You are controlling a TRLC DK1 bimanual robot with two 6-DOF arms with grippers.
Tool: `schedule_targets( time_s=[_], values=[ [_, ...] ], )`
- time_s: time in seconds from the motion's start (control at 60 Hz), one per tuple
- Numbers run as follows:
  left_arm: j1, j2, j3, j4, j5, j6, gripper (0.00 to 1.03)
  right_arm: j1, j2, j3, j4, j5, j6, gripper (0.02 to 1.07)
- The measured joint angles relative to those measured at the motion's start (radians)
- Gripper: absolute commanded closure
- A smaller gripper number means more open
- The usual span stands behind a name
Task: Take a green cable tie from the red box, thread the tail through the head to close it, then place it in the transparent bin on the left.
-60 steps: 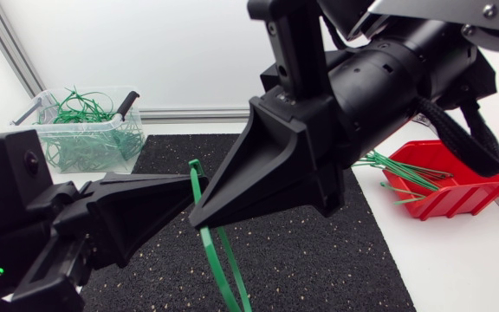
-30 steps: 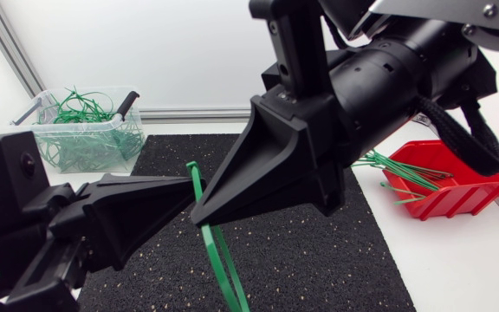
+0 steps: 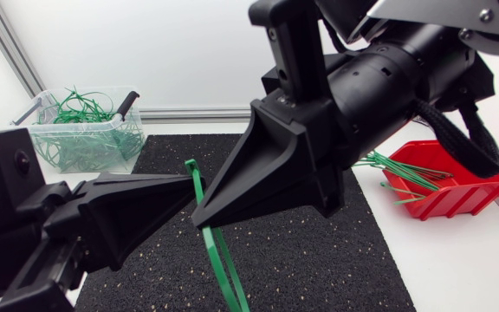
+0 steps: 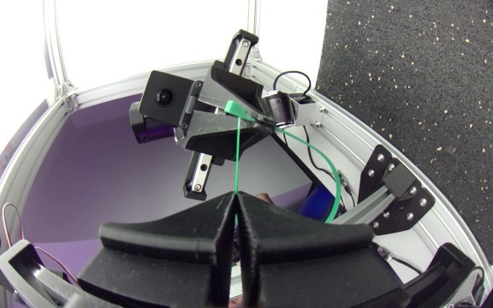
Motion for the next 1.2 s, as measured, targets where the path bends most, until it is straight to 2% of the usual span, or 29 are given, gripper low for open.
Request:
schedule_targets(
  time_s=[0.383, 1.2],
  values=[
    [-0.029, 0.0, 0.0, -0.003, -0.028, 0.014, 1.0, 0.0, 0.0, 0.0, 0.002, -0.002, 0.0, 1.01],
    [-0.021, 0.008, 0.0, -0.003, -0.03, 0.018, 1.0, 0.0, -0.011, -0.005, 0.005, -0.003, 0.0, 1.01]
  ],
)
